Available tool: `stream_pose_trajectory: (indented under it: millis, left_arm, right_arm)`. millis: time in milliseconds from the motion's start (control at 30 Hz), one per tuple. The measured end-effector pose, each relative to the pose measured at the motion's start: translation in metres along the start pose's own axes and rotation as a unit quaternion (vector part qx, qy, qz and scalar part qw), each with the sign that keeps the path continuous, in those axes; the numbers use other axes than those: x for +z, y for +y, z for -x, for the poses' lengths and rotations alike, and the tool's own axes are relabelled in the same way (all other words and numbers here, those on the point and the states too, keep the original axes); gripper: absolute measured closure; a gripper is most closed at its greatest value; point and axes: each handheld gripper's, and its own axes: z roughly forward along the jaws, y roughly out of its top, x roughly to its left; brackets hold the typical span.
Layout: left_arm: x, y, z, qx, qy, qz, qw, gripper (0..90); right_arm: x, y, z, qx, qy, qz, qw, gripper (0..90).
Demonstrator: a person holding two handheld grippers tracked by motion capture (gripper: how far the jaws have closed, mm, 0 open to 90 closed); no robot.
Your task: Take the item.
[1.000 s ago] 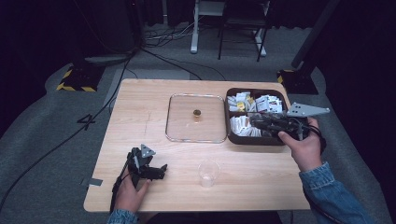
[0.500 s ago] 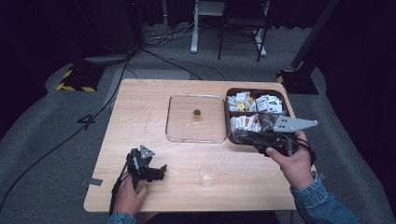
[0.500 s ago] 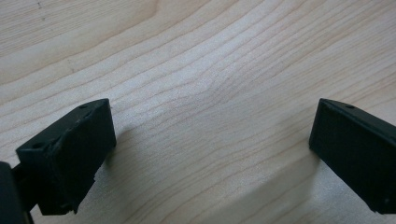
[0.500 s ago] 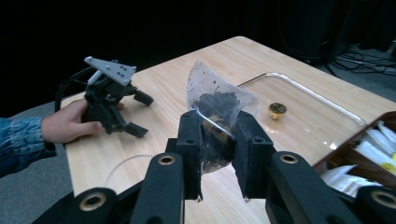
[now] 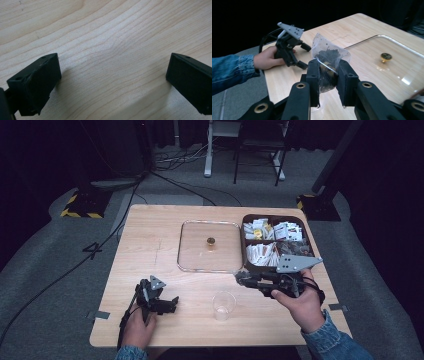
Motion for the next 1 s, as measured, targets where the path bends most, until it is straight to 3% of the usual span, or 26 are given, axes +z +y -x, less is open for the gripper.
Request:
stream_pose_trajectory:
  millis: [233,567,1000]
  left_arm:
    - [0.000,0.000,0.000,0.000,0.000,0.000,1.0000,0.2]
    - [0.000,0.000,0.000,-0.001,0.000,0.001,1.0000,0.2]
    - [0.000,0.000,0.000,-0.001,0.000,0.001,1.0000,0.2]
  right_arm:
    - [0.012,-0.002,-0.008,-0.007,0.018,-0.013,0.9997,73.5]
    - [0.026,-0.011,-0.010,-0.001,0.026,-0.032,0.9991,73.5]
    - [0.045,-0.021,-0.017,-0.019,0.032,-0.068,0.9970,73.4]
